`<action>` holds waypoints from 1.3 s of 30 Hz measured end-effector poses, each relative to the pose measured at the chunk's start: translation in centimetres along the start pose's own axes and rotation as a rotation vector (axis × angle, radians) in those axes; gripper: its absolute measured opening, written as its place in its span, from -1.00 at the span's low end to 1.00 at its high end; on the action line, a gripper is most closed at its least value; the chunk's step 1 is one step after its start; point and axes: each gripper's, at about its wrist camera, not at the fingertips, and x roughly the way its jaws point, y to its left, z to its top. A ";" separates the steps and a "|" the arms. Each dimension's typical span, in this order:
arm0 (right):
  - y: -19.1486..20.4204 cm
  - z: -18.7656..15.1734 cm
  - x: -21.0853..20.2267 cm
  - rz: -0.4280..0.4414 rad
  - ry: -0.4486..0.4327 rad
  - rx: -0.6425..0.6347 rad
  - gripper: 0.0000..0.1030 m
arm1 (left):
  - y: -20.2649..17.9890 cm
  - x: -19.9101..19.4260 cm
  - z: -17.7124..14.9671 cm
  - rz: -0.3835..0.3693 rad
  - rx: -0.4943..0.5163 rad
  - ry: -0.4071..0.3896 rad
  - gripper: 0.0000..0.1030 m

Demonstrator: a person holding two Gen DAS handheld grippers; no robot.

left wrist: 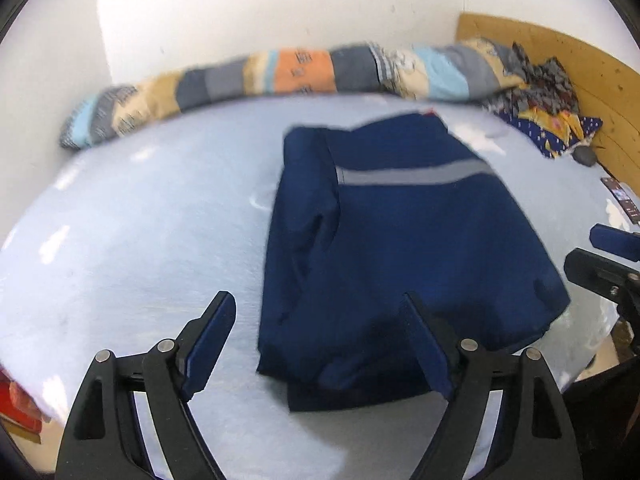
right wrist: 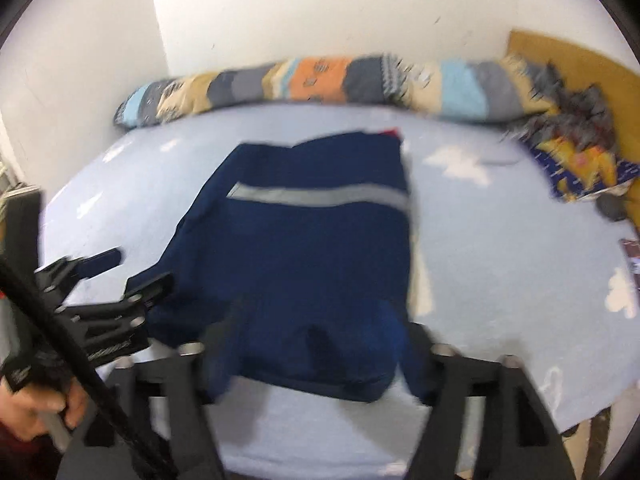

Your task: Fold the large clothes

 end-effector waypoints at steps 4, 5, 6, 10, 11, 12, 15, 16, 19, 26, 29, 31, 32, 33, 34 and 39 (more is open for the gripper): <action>0.5 -2.3 -1.1 -0.028 -0.043 0.058 0.53 | -0.5 -3.1 -1.2 0.035 -0.021 -0.082 0.80; 0.3 -2.9 -1.1 -0.044 -0.052 0.075 0.54 | -0.7 -3.7 -1.6 0.032 -0.027 -0.098 0.81; 0.5 -3.6 -1.5 -0.056 -0.059 0.084 0.58 | -0.8 -4.3 -2.1 0.026 -0.027 -0.115 0.85; 1.0 -4.9 -1.9 -0.106 -0.081 0.071 0.66 | -1.1 -5.2 -2.9 0.034 -0.027 -0.151 0.96; 1.2 -4.9 -2.0 -0.120 -0.081 0.055 0.66 | -1.3 -5.0 -2.8 0.041 -0.027 -0.150 0.96; 1.2 -4.7 -1.9 -0.140 -0.083 0.043 0.66 | -1.4 -4.9 -2.8 0.048 -0.024 -0.148 0.96; 1.3 -4.7 -1.7 -0.140 -0.077 0.039 0.70 | -1.4 -4.1 -2.6 0.053 -0.025 -0.121 0.96; 1.3 -4.7 -1.4 -0.139 -0.070 0.041 0.70 | -1.3 -3.9 -2.5 0.046 -0.030 -0.110 0.96; 1.3 -4.6 -0.9 -0.147 -0.055 0.034 0.70 | -1.1 -3.3 -2.6 0.039 -0.045 -0.077 0.96; 1.3 -4.4 -0.7 -0.140 -0.056 0.026 0.70 | -0.7 -3.1 -2.6 0.041 -0.050 -0.067 0.96; 1.4 -4.4 -0.6 -0.139 -0.051 0.025 0.70 | -0.8 -3.1 -2.7 0.042 -0.046 -0.064 0.96; 1.5 -4.4 -0.6 -0.143 -0.053 0.022 0.70 | -0.8 -3.2 -2.7 0.044 -0.043 -0.064 0.96; 1.5 -4.4 -0.6 -0.145 -0.055 0.021 0.70 | -0.8 -3.1 -2.7 0.043 -0.042 -0.064 0.96; 1.5 -4.4 -0.7 -0.145 -0.058 0.020 0.70 | -0.8 -3.2 -2.7 0.045 -0.040 -0.064 0.96; 1.5 -4.3 -0.7 -0.144 -0.058 0.020 0.70 | -0.8 -3.2 -2.7 0.048 -0.042 -0.065 0.96; 1.6 -4.4 -0.7 -0.144 -0.058 0.019 0.70 | -0.8 -3.3 -2.7 0.048 -0.037 -0.066 0.96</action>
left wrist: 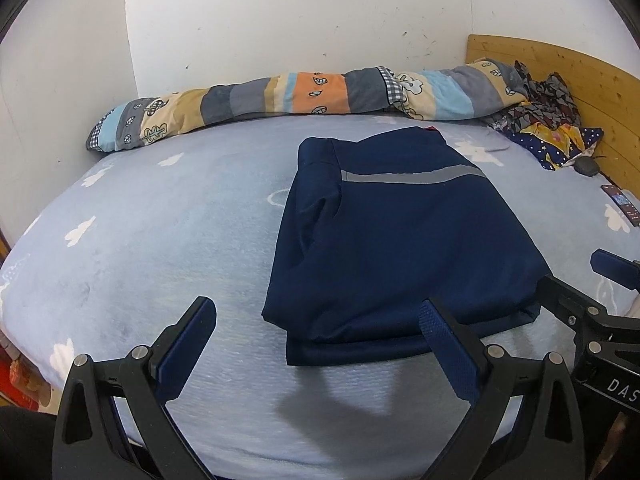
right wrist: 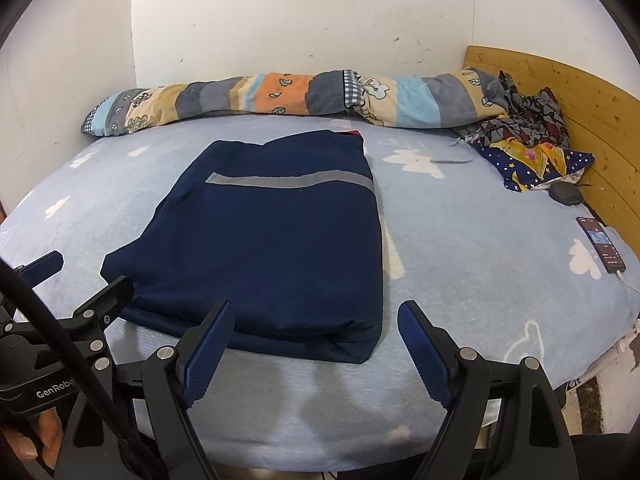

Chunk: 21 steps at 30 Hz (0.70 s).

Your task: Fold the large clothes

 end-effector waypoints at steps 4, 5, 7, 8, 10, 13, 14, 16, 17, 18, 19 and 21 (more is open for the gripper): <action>0.1 0.0 -0.1 0.001 -0.003 -0.003 0.70 | 0.0 0.0 0.0 0.002 0.006 0.002 0.96; 0.0 0.1 0.0 0.002 -0.003 -0.005 0.70 | 0.0 0.0 0.0 0.002 0.005 0.001 0.96; 0.0 0.1 0.0 0.003 -0.003 -0.005 0.70 | 0.0 0.0 0.0 0.004 0.005 0.001 0.96; 0.1 0.0 0.0 0.002 -0.002 -0.004 0.70 | 0.0 0.1 0.0 0.003 0.004 0.002 0.96; 0.1 0.1 -0.1 0.002 -0.002 -0.005 0.70 | 0.1 0.1 0.0 0.003 0.003 0.004 0.96; 0.1 0.1 -0.1 0.001 -0.006 -0.005 0.70 | 0.3 0.1 0.0 0.002 0.003 0.003 0.96; 0.0 0.1 -0.1 0.001 -0.007 -0.005 0.70 | 0.3 0.1 -0.1 0.003 0.004 0.001 0.96; 0.0 0.1 -0.1 0.000 -0.007 -0.005 0.70 | 0.3 0.1 -0.1 0.002 0.005 0.002 0.96; 0.0 0.1 -0.1 0.002 -0.008 -0.004 0.70 | 0.3 0.1 -0.1 0.003 0.005 0.003 0.96; 0.0 0.1 -0.1 0.004 -0.007 -0.006 0.70 | 0.3 0.1 -0.1 0.005 0.004 0.001 0.96; 0.0 0.1 -0.1 0.003 -0.006 -0.007 0.70 | 0.4 0.1 -0.1 0.004 0.005 0.001 0.96; 0.1 0.1 -0.2 0.000 -0.007 -0.006 0.70 | 0.4 0.1 -0.1 0.005 0.004 0.001 0.96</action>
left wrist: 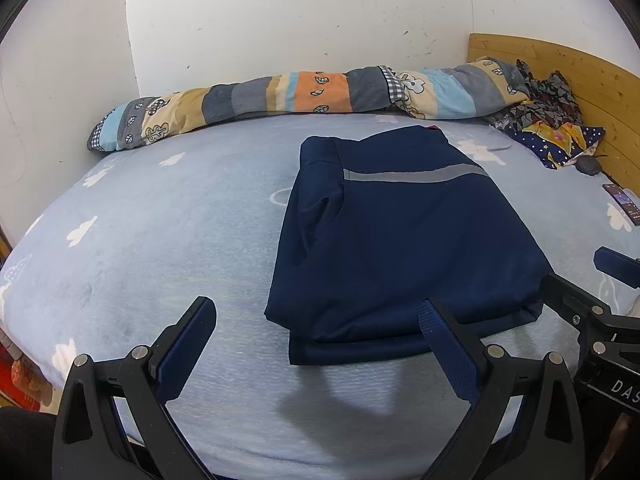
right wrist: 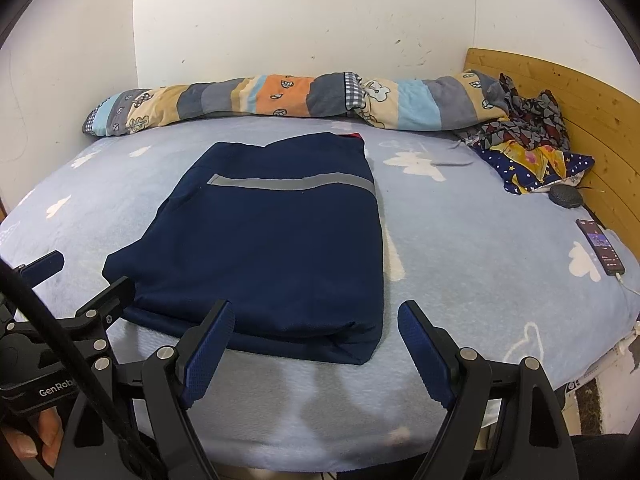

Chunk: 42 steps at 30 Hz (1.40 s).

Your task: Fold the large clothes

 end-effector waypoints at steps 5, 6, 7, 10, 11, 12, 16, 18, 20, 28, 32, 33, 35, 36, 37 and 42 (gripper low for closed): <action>-0.1 0.0 0.1 0.003 0.001 -0.001 0.70 | 0.1 0.0 0.0 0.000 0.002 -0.001 0.96; -0.1 0.0 0.1 0.001 0.002 0.000 0.70 | 0.1 0.0 0.0 -0.001 0.001 -0.001 0.96; -0.2 0.0 0.0 0.000 0.002 0.001 0.70 | 0.1 0.0 0.0 0.000 0.001 -0.001 0.96; -0.2 0.0 0.0 -0.001 0.004 0.001 0.70 | 0.2 0.1 0.0 0.003 -0.001 0.000 0.96; -0.2 0.0 -0.1 -0.002 0.005 0.002 0.70 | 0.1 0.1 -0.1 0.004 -0.001 0.000 0.96; -0.3 0.0 -0.1 0.002 0.005 0.002 0.71 | 0.1 0.0 -0.1 0.006 0.000 0.000 0.96; -0.5 0.0 -0.1 0.004 0.011 0.004 0.72 | 0.2 0.1 -0.1 0.007 -0.002 -0.001 0.96; -0.7 0.1 0.0 0.005 0.012 0.004 0.73 | 0.2 0.1 -0.1 0.006 -0.003 0.002 0.96; -0.7 0.1 0.0 0.006 0.012 0.005 0.73 | 0.2 0.0 -0.2 0.010 -0.003 0.001 0.96; -0.7 0.2 0.1 0.005 0.012 0.005 0.74 | 0.3 0.0 -0.1 0.015 -0.006 0.004 0.96; -0.7 0.2 0.1 0.004 0.012 0.004 0.74 | 0.4 -0.1 -0.1 0.014 -0.005 0.006 0.96; -0.7 0.2 0.1 0.006 0.012 0.004 0.74 | 0.4 -0.1 -0.1 0.015 -0.005 0.006 0.96; -0.7 0.1 0.0 0.004 0.011 0.005 0.74 | 0.4 0.0 -0.1 0.013 -0.006 0.007 0.96; -0.7 0.1 0.0 0.004 0.011 0.005 0.74 | 0.4 0.0 -0.1 0.014 -0.006 0.008 0.96; -0.7 0.2 0.1 0.003 0.011 0.005 0.74 | 0.5 0.0 -0.1 0.014 -0.008 0.010 0.96; -0.7 0.2 0.0 0.004 0.011 0.005 0.74 | 0.8 0.2 -0.1 0.013 -0.023 0.023 0.96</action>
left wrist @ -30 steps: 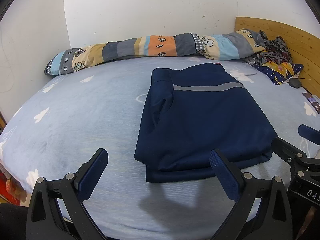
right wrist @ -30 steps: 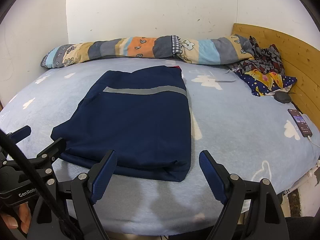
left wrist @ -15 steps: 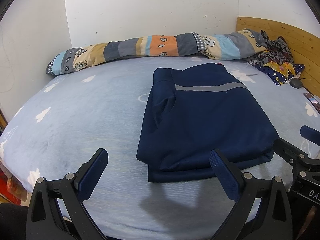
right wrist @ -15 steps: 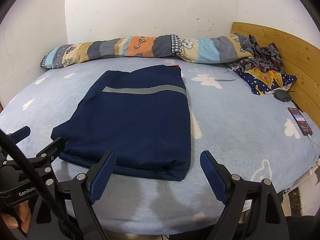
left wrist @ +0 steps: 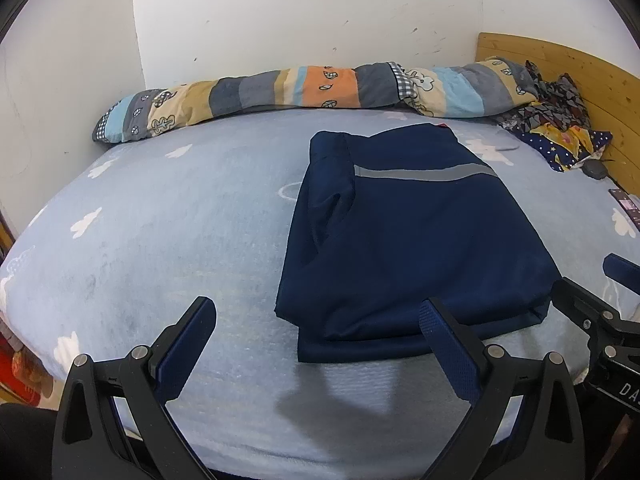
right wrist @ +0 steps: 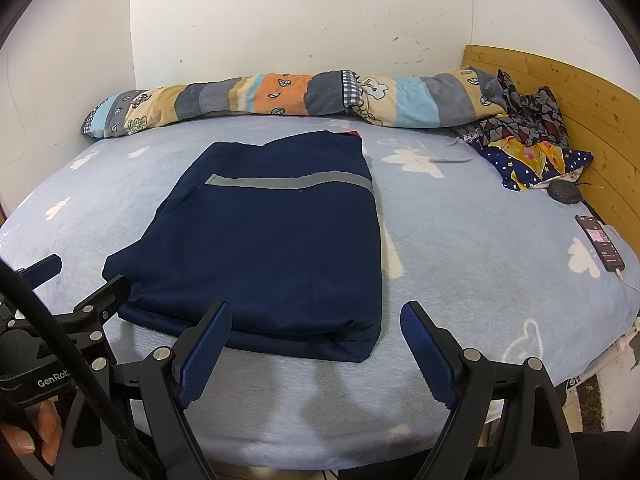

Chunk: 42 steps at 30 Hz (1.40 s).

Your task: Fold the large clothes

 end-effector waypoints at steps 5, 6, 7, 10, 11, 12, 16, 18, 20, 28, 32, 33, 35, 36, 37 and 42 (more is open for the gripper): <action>0.2 0.0 0.0 -0.007 0.003 -0.006 0.74 | 0.1 0.0 0.1 0.003 0.004 0.001 0.96; 0.2 0.0 -0.1 -0.011 0.001 -0.009 0.74 | 0.1 0.1 0.1 0.004 0.005 0.001 0.97; 0.2 0.0 -0.1 -0.019 -0.001 -0.013 0.74 | 0.1 0.1 0.1 0.006 0.007 0.001 0.97; 0.1 0.0 -0.1 -0.022 -0.003 -0.018 0.75 | 0.0 0.1 0.1 0.007 0.009 0.004 0.97; 0.2 0.0 -0.1 -0.026 -0.002 -0.021 0.75 | 0.0 0.1 0.1 0.010 0.009 0.005 0.97; 0.2 0.0 0.0 -0.030 -0.001 -0.023 0.75 | 0.0 0.1 0.2 0.015 0.010 0.003 0.97; 0.1 0.1 0.1 -0.046 0.005 -0.034 0.75 | 0.2 -0.2 0.4 0.034 0.009 -0.016 0.97; 0.1 0.1 0.1 -0.054 0.005 -0.040 0.75 | 0.3 -0.4 0.6 0.040 0.010 -0.023 1.00; 0.1 0.1 0.2 -0.065 0.007 -0.046 0.75 | 0.4 -0.5 0.8 0.045 0.013 -0.028 1.00; -0.2 0.2 0.2 -0.072 0.006 -0.046 0.75 | -0.3 -1.1 1.2 0.111 0.067 -0.063 1.00; 0.1 0.1 0.2 -0.079 0.006 -0.046 0.75 | -0.3 -1.3 1.5 0.089 0.070 -0.057 1.00; 0.1 0.2 0.2 -0.077 0.006 -0.046 0.75 | -0.3 -1.4 1.5 0.093 0.068 -0.065 1.00; 0.1 0.2 0.1 -0.077 0.004 -0.044 0.75 | -0.2 -1.9 1.7 0.081 0.065 -0.075 1.00; 0.1 0.2 0.1 -0.081 0.002 -0.046 0.75 | -0.3 -2.0 1.9 0.085 0.067 -0.079 1.00; 0.2 0.1 0.1 -0.081 0.000 -0.046 0.75 | -0.4 -2.1 2.1 0.090 0.082 -0.070 1.00; 0.1 0.1 -0.1 -0.081 -0.002 -0.036 0.75 | -1.1 -1.8 3.2 0.104 0.135 0.016 1.00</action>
